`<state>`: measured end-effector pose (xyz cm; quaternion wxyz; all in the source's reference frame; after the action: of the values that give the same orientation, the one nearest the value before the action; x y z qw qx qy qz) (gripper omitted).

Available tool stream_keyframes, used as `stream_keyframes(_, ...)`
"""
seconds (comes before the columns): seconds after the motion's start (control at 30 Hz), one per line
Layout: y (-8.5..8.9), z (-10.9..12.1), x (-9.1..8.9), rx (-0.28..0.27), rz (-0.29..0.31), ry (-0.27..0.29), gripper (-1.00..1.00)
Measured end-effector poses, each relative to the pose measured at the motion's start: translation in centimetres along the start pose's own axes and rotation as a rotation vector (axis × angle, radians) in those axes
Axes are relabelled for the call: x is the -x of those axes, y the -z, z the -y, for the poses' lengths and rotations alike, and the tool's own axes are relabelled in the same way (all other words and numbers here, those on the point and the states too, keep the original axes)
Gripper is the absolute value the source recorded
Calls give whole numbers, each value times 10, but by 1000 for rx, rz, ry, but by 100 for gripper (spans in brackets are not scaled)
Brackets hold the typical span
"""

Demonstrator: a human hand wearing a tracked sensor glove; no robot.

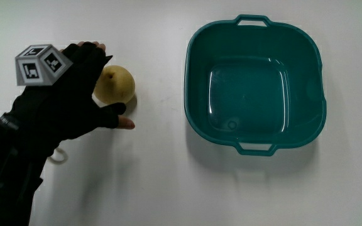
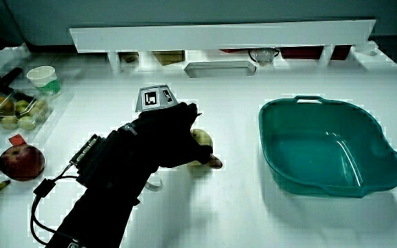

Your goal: Pick pear from desk

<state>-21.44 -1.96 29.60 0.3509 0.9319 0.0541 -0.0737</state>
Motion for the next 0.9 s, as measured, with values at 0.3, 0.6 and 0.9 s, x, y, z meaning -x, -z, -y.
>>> stream_keyframes(0.3, 6, -37, 5, 52, 36, 62, 0)
stream_keyframes(0.6, 6, -63, -6, 110, 70, -3, 0)
stream_keyframes(0.9, 17, -102, -1, 163, 105, -5, 0)
